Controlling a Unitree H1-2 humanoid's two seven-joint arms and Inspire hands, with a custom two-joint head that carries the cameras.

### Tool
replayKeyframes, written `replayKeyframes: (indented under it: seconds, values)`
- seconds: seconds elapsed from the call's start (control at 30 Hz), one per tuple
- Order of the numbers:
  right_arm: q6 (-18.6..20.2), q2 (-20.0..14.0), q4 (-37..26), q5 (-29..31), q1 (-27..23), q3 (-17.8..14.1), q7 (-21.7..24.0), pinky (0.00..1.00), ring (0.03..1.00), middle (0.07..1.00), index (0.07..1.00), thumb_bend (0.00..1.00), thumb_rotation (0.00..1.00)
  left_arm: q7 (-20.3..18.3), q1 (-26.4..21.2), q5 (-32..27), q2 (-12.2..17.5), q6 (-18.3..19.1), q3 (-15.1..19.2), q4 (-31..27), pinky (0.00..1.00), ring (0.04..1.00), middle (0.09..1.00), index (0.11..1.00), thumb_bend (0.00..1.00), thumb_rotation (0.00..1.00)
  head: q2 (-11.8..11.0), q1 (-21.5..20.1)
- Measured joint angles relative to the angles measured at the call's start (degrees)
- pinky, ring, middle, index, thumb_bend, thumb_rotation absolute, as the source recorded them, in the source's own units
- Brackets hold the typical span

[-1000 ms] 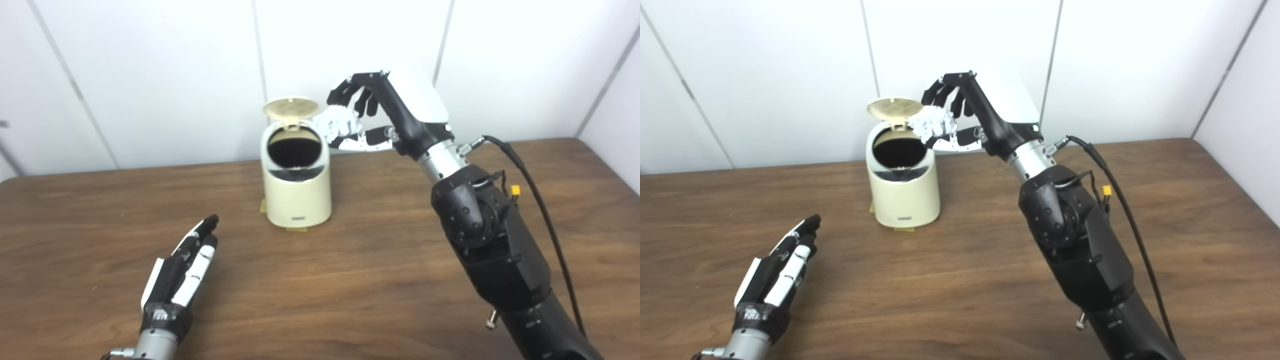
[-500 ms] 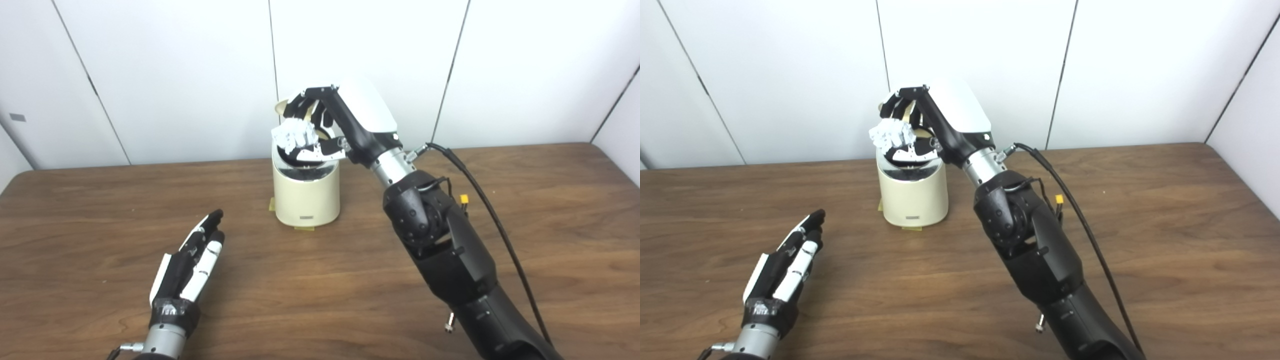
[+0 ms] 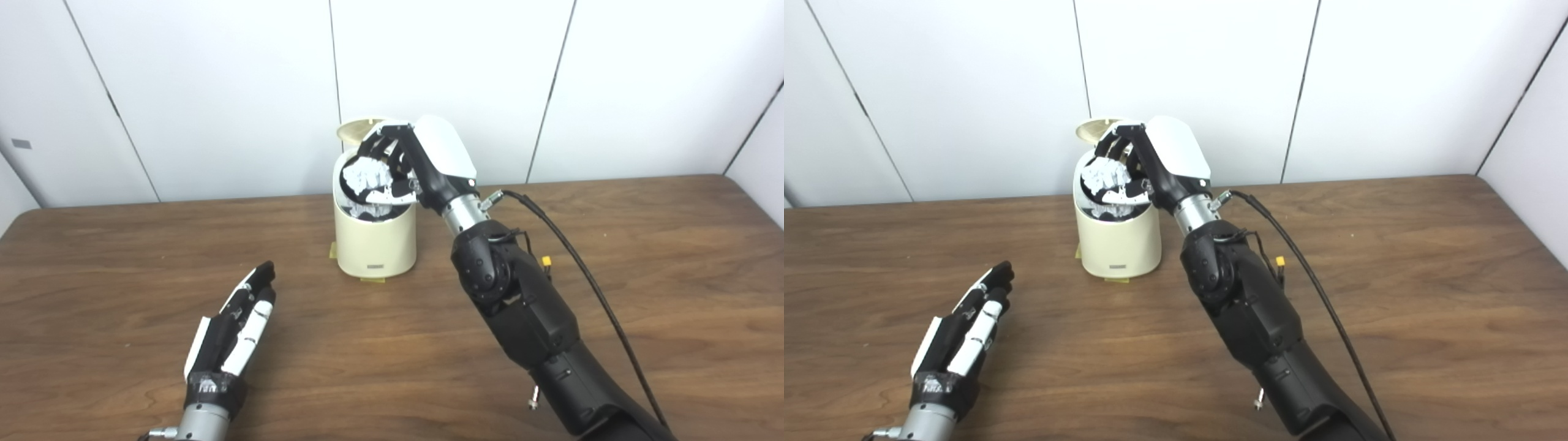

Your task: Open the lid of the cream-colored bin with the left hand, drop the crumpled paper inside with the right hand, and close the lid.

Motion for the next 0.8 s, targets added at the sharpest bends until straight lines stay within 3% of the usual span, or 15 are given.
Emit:
replayKeyframes:
  seconds: [0.3,0.5,0.6,0.67,0.7,0.73,0.8]
  values:
    - [-1.3,-1.0,3.0,-0.9,0.1,1.0,-2.2,0.30,0.393,0.511,0.533,0.49,0.00,0.1,0.1,-0.5,0.0,0.2,0.0,-1.3,1.00,0.993,0.964,0.934,0.50,0.59,0.4,0.3]
    - [-1.5,-2.5,2.4,-0.7,0.1,1.5,-0.7,0.43,0.389,0.503,0.562,0.50,0.00,0.3,0.2,-0.5,0.0,0.2,0.0,-1.5,1.00,0.988,0.958,0.922,0.51,0.58,0.9,0.6]
    - [-1.6,-3.2,2.2,0.2,0.1,1.5,0.5,0.44,0.400,0.521,0.545,0.51,0.00,0.5,0.1,-0.5,-0.1,0.2,0.0,-1.5,1.00,0.988,0.954,0.915,0.50,0.56,0.8,0.6]
    - [-1.3,-3.5,1.9,0.2,0.1,1.5,1.3,0.43,0.447,0.595,0.507,0.51,0.00,0.7,0.1,-0.5,-0.2,0.2,0.1,-1.5,1.00,0.983,0.947,0.909,0.49,0.56,0.8,0.7]
    - [-1.2,-3.5,1.8,0.2,0.0,1.5,1.6,0.43,0.490,0.615,0.501,0.52,0.06,0.7,0.1,-0.5,-0.2,0.2,0.1,-1.5,1.00,0.984,0.945,0.907,0.50,0.56,0.8,0.7]
    - [-1.1,-3.6,1.8,0.2,0.0,1.5,1.9,0.44,0.519,0.627,0.564,0.73,0.05,0.7,0.1,-0.5,-0.2,0.2,0.2,-1.5,1.00,0.983,0.944,0.904,0.50,0.56,0.8,0.6]
    - [-0.8,-3.6,1.7,0.2,0.0,1.5,2.2,0.44,0.539,0.647,0.628,0.90,0.03,0.7,0.1,-0.6,-0.2,0.2,0.3,-1.5,1.00,0.980,0.940,0.899,0.49,0.54,0.7,0.5]
